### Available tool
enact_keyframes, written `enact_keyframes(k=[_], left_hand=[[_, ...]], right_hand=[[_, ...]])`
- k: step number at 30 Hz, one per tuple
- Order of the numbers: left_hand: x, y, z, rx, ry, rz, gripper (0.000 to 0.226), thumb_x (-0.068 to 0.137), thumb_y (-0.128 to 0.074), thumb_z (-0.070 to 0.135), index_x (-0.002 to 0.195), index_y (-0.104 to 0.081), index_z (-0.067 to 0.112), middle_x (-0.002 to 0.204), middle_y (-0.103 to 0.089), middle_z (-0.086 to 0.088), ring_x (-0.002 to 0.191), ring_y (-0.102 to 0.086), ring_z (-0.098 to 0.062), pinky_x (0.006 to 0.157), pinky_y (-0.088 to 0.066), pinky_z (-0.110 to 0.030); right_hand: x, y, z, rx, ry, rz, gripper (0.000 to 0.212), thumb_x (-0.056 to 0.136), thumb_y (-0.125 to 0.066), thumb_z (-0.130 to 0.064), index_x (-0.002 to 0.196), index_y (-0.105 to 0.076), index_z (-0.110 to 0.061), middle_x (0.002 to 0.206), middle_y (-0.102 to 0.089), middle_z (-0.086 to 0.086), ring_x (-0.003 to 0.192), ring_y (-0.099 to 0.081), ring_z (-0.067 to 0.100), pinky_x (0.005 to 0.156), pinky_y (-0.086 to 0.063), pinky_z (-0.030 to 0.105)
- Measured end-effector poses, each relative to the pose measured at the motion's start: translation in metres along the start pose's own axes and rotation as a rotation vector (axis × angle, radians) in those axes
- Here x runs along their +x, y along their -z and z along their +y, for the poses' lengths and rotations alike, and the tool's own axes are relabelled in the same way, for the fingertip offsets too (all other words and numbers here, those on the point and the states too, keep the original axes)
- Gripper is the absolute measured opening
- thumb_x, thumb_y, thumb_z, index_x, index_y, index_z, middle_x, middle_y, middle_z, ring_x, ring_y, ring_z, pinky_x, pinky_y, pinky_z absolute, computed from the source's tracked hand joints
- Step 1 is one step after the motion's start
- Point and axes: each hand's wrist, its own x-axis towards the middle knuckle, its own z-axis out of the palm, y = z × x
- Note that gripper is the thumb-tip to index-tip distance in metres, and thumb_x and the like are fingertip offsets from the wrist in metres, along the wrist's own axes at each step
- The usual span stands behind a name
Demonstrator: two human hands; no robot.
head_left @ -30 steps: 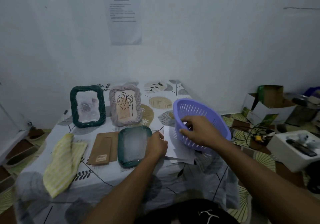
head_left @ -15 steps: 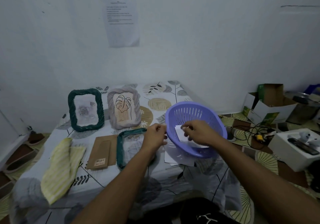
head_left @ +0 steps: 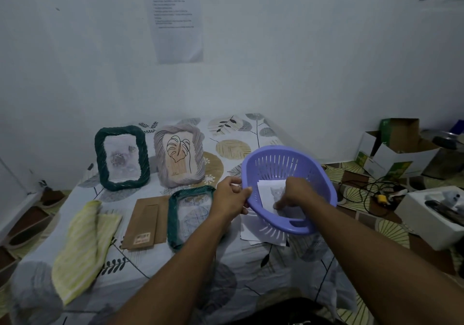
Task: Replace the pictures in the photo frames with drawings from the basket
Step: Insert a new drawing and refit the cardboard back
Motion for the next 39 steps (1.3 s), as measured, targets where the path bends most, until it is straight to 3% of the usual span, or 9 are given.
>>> enact_keyframes(k=[3, 6, 9, 11, 16, 20, 28, 33, 39], left_hand=[[0.000, 0.000, -0.001, 0.007, -0.013, 0.001, 0.022, 0.091, -0.064, 0.012, 0.110, -0.052, 0.011, 0.086, -0.065, -0.015, 0.060, -0.063, -0.020, 0.047, -0.050, -0.026], [0.000, 0.001, -0.001, 0.018, -0.018, 0.001, 0.024, 0.090, -0.064, 0.012, 0.111, -0.052, 0.010, 0.092, -0.065, -0.018, 0.060, -0.063, -0.018, 0.046, -0.049, -0.024], [0.000, 0.000, -0.001, 0.018, -0.020, 0.000, 0.026, 0.090, -0.064, 0.011, 0.112, -0.052, 0.009, 0.093, -0.064, -0.019, 0.060, -0.062, -0.018, 0.045, -0.049, -0.024], [0.000, 0.000, 0.000, 0.029, -0.021, -0.006, 0.025, 0.090, -0.064, 0.012, 0.112, -0.051, 0.009, 0.090, -0.064, -0.017, 0.060, -0.062, -0.018, 0.045, -0.049, -0.023], [-0.002, -0.002, 0.001, 0.052, -0.035, -0.007, 0.026, 0.091, -0.063, 0.012, 0.113, -0.049, 0.009, 0.093, -0.064, -0.019, 0.060, -0.062, -0.018, 0.045, -0.048, -0.025], [-0.003, -0.003, 0.002, 0.045, -0.035, 0.000, 0.025, 0.091, -0.063, 0.012, 0.113, -0.049, 0.009, 0.091, -0.063, -0.015, 0.059, -0.062, -0.018, 0.046, -0.049, -0.026], [-0.006, -0.003, 0.005, 0.060, -0.043, 0.000, 0.022, 0.091, -0.063, 0.012, 0.108, -0.049, 0.011, 0.089, -0.063, -0.014, 0.061, -0.062, -0.019, 0.047, -0.050, -0.028], [-0.009, -0.003, 0.004, 0.055, -0.034, -0.005, 0.020, 0.091, -0.063, 0.013, 0.105, -0.049, 0.013, 0.083, -0.063, -0.011, 0.061, -0.062, -0.017, 0.048, -0.050, -0.027], [-0.008, 0.002, 0.007, 0.118, -0.082, 0.041, 0.010, 0.095, -0.056, 0.024, 0.102, -0.054, 0.017, 0.099, -0.060, -0.005, 0.079, -0.061, -0.019, 0.063, -0.058, -0.034]], right_hand=[[0.002, 0.005, 0.004, 0.084, -0.039, -0.033, 0.075, 0.066, -0.087, -0.037, 0.121, -0.045, -0.006, 0.117, -0.057, 0.013, 0.107, -0.057, 0.032, 0.084, -0.053, 0.040], [0.004, 0.008, 0.008, 0.127, -0.056, 0.047, 0.060, 0.073, -0.083, -0.025, 0.117, -0.048, -0.004, 0.115, -0.059, 0.015, 0.101, -0.058, 0.032, 0.070, -0.045, 0.036], [0.008, 0.010, 0.013, 0.176, -0.084, 0.125, 0.026, 0.080, -0.077, -0.016, 0.092, -0.055, -0.008, 0.090, -0.061, 0.014, 0.076, -0.058, 0.026, 0.056, -0.045, 0.035], [0.011, 0.008, 0.016, 0.201, -0.117, 0.186, 0.031, 0.082, -0.072, -0.014, 0.069, -0.044, -0.012, 0.067, -0.048, 0.007, 0.056, -0.046, 0.020, 0.043, -0.035, 0.028], [0.007, 0.003, 0.009, 0.044, -0.023, 0.043, 0.055, 0.071, -0.083, -0.040, 0.102, -0.049, -0.009, 0.098, -0.058, 0.009, 0.096, -0.060, 0.029, 0.071, -0.047, 0.034], [0.011, 0.008, 0.010, 0.050, -0.055, -0.030, 0.065, 0.071, -0.084, -0.036, 0.118, -0.051, -0.005, 0.118, -0.058, 0.014, 0.108, -0.058, 0.032, 0.082, -0.049, 0.037], [0.016, 0.003, 0.021, 0.219, -0.077, 0.206, 0.029, 0.083, -0.073, -0.019, 0.087, -0.047, -0.008, 0.086, -0.052, 0.010, 0.082, -0.057, 0.030, 0.063, -0.041, 0.033], [0.017, 0.004, 0.021, 0.210, -0.059, 0.284, 0.022, 0.088, -0.068, -0.023, 0.089, -0.053, -0.007, 0.085, -0.057, 0.011, 0.075, -0.053, 0.029, 0.061, -0.040, 0.032], [0.010, 0.027, 0.014, 0.779, 0.070, 0.256, 0.026, 0.085, -0.071, -0.015, 0.108, -0.068, -0.004, 0.098, -0.067, 0.015, 0.092, -0.065, 0.033, 0.069, -0.056, 0.038]])
